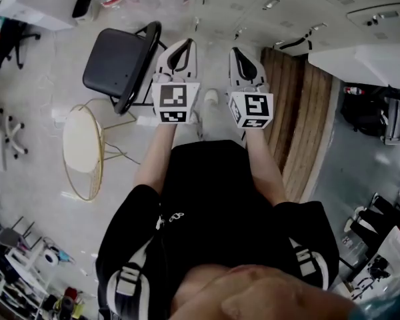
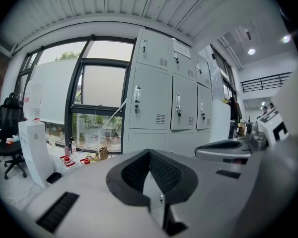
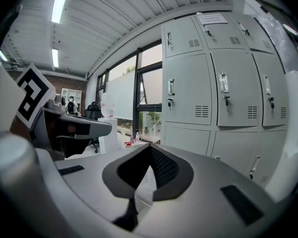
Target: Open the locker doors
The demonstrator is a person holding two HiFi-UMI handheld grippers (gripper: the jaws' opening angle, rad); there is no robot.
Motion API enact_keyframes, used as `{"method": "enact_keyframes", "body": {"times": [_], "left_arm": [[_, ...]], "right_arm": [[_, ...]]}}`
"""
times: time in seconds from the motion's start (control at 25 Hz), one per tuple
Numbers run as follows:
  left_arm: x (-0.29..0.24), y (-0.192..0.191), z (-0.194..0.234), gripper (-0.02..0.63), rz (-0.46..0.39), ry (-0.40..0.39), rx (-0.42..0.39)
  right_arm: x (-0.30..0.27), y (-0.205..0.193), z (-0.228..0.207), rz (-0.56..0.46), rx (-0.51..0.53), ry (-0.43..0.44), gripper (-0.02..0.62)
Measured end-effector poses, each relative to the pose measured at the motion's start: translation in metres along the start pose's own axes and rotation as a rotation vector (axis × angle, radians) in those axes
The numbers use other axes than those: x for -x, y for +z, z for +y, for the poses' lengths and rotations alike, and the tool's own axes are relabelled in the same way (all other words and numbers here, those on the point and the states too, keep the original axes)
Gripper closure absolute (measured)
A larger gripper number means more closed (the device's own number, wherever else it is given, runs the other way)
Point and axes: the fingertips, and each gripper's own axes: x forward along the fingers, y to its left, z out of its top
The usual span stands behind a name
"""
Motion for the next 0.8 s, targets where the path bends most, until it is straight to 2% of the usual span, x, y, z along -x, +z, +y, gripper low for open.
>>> {"method": "enact_keyframes", "body": {"times": [0.32,0.48,0.8], "left_arm": [[-0.037,-0.006,0.019,0.595,0.016,0.038,0.038],[-0.064,-0.023,0.033,0.595,0.056,0.05,0.059],[-0.134,-0.059,0.053,0.595,0.128,0.013,0.063]], "right_arm": [[-0.024,-0.02,-0.016,0.04,0.002,-0.004,0.58],[-0.058,-0.025,-0.027,0.066,0.004,0.01,0.58],[-0.137,-0.05,-0.048,0.097,-0.023,0.046,0.58]]}}
